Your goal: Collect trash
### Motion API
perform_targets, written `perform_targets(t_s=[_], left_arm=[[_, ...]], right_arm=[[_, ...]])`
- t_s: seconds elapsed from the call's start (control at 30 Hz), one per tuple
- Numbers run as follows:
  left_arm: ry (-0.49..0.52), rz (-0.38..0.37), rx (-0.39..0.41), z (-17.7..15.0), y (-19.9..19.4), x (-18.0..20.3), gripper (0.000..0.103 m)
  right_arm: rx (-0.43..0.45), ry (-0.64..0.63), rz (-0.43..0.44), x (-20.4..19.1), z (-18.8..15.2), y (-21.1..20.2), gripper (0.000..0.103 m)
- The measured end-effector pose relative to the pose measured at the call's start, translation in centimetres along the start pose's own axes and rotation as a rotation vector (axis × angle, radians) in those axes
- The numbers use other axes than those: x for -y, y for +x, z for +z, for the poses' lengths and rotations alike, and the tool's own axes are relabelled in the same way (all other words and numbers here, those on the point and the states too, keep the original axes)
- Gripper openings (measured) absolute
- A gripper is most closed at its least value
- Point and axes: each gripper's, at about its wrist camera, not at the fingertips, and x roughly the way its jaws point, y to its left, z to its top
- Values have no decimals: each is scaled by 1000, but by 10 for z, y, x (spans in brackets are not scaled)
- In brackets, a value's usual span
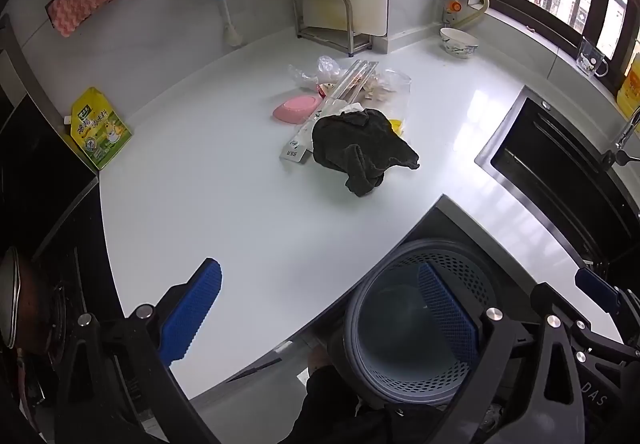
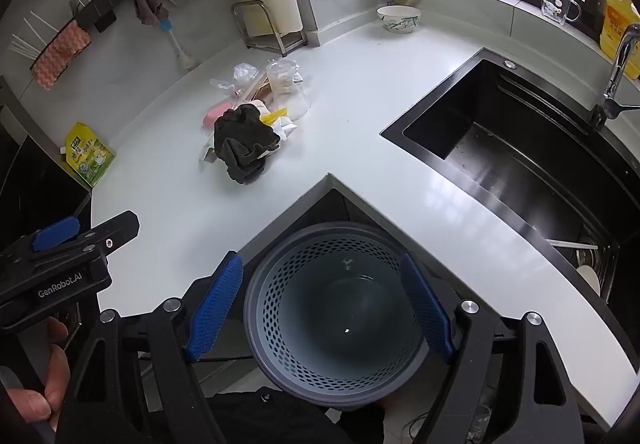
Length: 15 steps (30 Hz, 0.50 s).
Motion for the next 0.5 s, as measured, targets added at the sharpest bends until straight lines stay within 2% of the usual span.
perform_targets(t_s=[0.5], left_arm=[[-1,2,2,1,0,1,97]], right_arm=[[6,9,-2,2,1,1,77]])
